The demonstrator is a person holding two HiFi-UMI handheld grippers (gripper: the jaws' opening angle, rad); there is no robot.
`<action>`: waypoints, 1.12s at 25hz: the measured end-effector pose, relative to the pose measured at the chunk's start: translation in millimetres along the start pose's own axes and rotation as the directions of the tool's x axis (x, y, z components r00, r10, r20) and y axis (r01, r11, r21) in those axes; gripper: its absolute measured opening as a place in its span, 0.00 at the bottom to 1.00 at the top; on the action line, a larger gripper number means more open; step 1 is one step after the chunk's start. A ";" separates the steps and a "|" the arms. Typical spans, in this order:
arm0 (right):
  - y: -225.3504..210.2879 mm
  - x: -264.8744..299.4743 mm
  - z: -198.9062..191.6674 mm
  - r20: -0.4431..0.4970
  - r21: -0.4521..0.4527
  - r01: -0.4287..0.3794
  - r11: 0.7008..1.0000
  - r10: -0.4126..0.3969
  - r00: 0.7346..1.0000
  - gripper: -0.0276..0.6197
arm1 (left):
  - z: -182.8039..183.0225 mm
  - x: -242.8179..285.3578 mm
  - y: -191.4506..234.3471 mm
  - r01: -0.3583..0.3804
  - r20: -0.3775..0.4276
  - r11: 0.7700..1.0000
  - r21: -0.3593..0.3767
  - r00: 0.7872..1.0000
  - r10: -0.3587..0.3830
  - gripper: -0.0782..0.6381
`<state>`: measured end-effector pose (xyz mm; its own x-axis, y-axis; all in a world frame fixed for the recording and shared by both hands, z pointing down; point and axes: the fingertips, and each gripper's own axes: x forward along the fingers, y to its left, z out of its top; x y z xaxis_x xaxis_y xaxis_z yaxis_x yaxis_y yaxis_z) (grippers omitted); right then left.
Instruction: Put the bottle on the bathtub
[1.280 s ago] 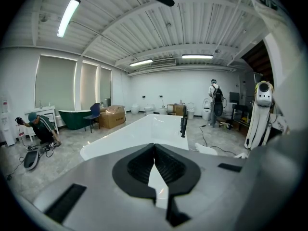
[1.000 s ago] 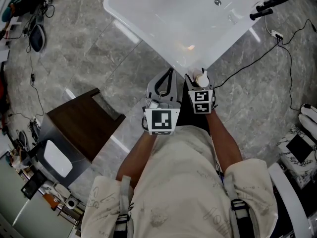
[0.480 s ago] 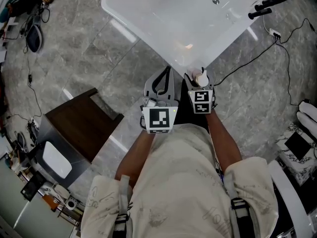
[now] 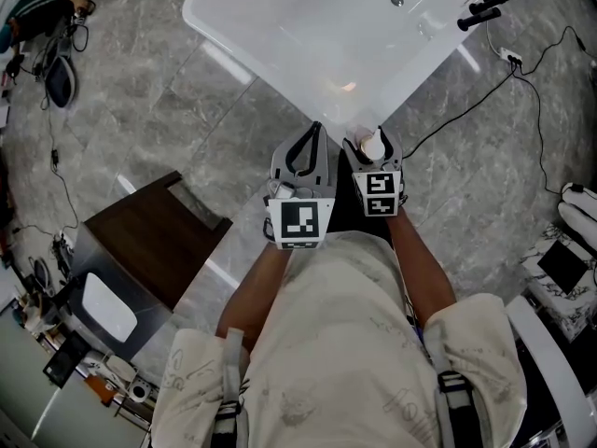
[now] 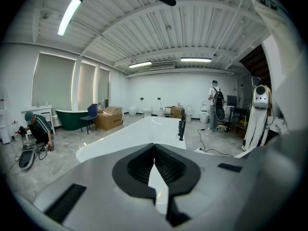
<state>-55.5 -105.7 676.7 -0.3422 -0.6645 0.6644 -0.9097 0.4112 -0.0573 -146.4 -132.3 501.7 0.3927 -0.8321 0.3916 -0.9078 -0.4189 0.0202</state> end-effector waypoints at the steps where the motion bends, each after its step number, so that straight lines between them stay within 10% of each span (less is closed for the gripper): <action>1: -0.4 -4.6 5.6 0.013 -0.001 0.002 1.000 -0.002 1.000 0.52 | 1.5 -0.8 -0.8 0.002 0.002 1.000 0.001 1.000 -0.002 0.11; 28: -0.3 -134.7 179.4 0.459 -0.049 0.061 0.997 -0.031 0.888 0.53 | 54.0 -44.1 30.0 -0.076 0.146 0.997 0.013 0.987 0.074 0.11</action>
<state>-51.3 -128.2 453.5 -0.3834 -0.8893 0.2493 -0.9160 0.4006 0.0200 -183.0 -127.9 435.4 0.3421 -0.9048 0.2537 -0.9331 -0.3590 -0.0221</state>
